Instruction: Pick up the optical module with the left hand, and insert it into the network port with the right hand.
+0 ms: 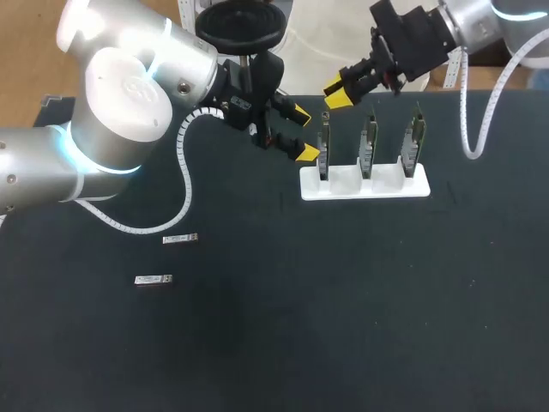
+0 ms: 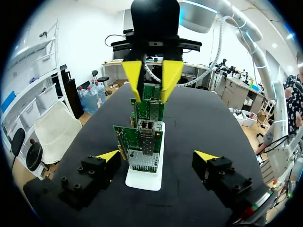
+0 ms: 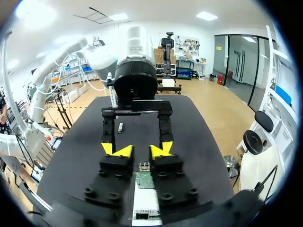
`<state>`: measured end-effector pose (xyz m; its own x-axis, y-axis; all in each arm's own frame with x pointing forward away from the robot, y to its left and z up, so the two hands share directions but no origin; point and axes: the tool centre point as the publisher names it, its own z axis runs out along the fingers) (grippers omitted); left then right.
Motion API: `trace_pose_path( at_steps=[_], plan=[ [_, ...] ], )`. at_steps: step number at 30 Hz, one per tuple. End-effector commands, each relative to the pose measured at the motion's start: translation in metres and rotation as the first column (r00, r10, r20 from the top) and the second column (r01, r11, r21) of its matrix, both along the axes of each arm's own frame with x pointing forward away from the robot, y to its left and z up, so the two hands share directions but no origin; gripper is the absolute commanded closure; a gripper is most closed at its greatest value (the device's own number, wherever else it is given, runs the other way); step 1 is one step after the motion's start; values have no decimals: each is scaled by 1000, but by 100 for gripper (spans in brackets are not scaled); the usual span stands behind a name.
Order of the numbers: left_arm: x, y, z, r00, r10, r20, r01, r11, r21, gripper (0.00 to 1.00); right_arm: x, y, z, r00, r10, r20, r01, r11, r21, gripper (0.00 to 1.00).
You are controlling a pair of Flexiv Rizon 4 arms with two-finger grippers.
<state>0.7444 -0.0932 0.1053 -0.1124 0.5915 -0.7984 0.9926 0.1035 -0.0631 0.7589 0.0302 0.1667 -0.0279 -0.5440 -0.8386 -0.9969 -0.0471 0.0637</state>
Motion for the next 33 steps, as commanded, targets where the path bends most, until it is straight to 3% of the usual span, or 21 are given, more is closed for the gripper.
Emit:
trace_pose_path(
  at_steps=[1, 33],
  plan=[
    [1, -1, 1, 1000, 0, -3, 0, 1000, 6, 0, 4, 4, -3, 1000, 3, -5, -3, 1000, -4, 100],
    [1, -1, 1, 1000, 0, -3, 0, 1000, 6, 0, 6, 6, -27, 999, -12, -50, 9, 998, -65, 100]
  ],
)
